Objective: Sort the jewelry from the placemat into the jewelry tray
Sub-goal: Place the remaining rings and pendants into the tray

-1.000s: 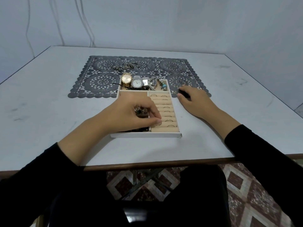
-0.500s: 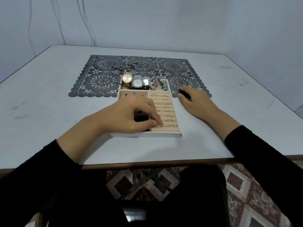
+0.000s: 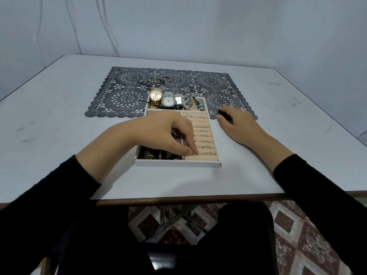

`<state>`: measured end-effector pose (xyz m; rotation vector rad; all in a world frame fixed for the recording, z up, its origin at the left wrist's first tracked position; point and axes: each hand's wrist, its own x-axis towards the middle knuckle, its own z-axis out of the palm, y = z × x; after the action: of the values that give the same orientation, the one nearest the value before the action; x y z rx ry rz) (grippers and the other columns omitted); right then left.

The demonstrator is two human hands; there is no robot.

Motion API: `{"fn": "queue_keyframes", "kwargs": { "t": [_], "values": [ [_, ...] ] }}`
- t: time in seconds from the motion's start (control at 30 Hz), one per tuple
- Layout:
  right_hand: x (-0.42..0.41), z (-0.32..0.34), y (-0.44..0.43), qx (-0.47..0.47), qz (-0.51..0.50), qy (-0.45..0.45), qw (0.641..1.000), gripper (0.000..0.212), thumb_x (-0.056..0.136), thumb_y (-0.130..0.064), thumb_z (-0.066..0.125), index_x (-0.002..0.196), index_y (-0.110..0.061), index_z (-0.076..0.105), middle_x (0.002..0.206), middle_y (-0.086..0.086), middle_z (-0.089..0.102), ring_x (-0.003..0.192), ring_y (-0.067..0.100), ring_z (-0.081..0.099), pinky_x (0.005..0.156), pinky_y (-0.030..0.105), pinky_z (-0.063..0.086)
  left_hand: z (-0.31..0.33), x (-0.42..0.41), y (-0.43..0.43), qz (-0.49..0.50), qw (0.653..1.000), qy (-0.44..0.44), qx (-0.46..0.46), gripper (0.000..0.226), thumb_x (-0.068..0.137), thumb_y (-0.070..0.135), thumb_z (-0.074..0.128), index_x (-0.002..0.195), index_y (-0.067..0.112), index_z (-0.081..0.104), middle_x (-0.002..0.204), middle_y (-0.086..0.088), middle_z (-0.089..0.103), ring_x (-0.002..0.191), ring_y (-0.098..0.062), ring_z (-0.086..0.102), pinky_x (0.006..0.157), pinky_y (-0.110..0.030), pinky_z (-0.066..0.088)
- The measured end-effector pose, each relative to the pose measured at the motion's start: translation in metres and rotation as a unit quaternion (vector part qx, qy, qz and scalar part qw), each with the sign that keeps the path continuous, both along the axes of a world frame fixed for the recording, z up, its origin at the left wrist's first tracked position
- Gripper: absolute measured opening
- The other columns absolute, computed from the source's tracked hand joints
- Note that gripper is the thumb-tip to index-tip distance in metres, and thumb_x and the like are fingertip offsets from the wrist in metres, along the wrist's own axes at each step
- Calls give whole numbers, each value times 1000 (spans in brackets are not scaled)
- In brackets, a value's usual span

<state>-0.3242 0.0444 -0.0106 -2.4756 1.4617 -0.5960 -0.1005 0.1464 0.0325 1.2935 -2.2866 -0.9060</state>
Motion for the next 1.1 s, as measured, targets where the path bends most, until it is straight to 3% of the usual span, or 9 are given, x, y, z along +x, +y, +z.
{"fn": "queue_keyframes", "kwargs": {
  "t": [0.3,0.47,0.5,0.57,0.63,0.7,0.8,0.93,1.1],
  "values": [
    [-3,3,-8,13,-7,-25,1000,32,98,-31,47,125,-16,58,117,-1,64,99,11,52,73,15,28,13,8,-8,-8,1000,26,7,15,76,24,82,91,23,80,94,9,72,95,-9,66,95,-32,50],
    [0,8,-28,7,-26,-52,998,27,98,-32,48,114,-18,64,105,-5,65,92,9,51,80,23,37,23,37,-22,54,991,103,-60,27,82,38,72,101,20,76,95,0,74,90,-30,67,83,-51,53],
    [2,9,-34,2,-30,-58,998,27,97,-32,49,115,-18,64,107,-5,65,92,8,50,81,23,37,24,44,-27,80,988,111,-73,27,84,39,68,102,21,75,94,0,74,88,-32,67,80,-49,54],
    [6,10,-48,-4,-30,-70,997,29,97,-31,50,118,-17,63,114,-2,65,98,10,53,85,23,37,22,57,-42,145,975,140,-95,19,91,31,65,104,20,74,87,6,74,76,-17,68,69,-28,56],
    [13,12,-61,-1,-28,-86,996,29,96,-30,52,119,-17,63,117,-1,65,105,14,56,90,25,40,16,69,-59,213,957,150,-130,16,94,29,61,103,25,74,85,6,74,67,-10,61,64,-19,46],
    [20,13,-75,6,-27,-104,994,28,95,-30,54,119,-19,64,117,-2,65,106,14,58,93,28,43,6,81,-77,265,941,142,-154,16,95,30,59,104,29,73,94,2,73,74,-17,61,67,-25,47],
    [33,13,-96,19,-18,-119,993,29,95,-29,55,121,-20,63,117,-3,66,107,12,59,91,22,41,-9,92,-101,320,927,120,-154,21,97,26,56,114,26,68,113,5,67,101,-16,61,90,-33,48],
    [53,12,-122,30,9,-73,997,35,96,-29,54,129,-21,58,127,-3,61,116,12,53,93,19,33,-24,109,-129,327,926,-26,-189,31,99,26,53,128,22,61,137,-1,55,129,-18,47,108,-36,33],
    [81,10,-150,51,64,-30,996,39,96,-32,53,134,-22,55,137,-4,55,126,15,49,98,21,31,-37,133,-151,319,924,-114,-179,34,98,25,54,131,18,59,138,-3,56,128,-20,49,109,-35,35]
  ]
}}
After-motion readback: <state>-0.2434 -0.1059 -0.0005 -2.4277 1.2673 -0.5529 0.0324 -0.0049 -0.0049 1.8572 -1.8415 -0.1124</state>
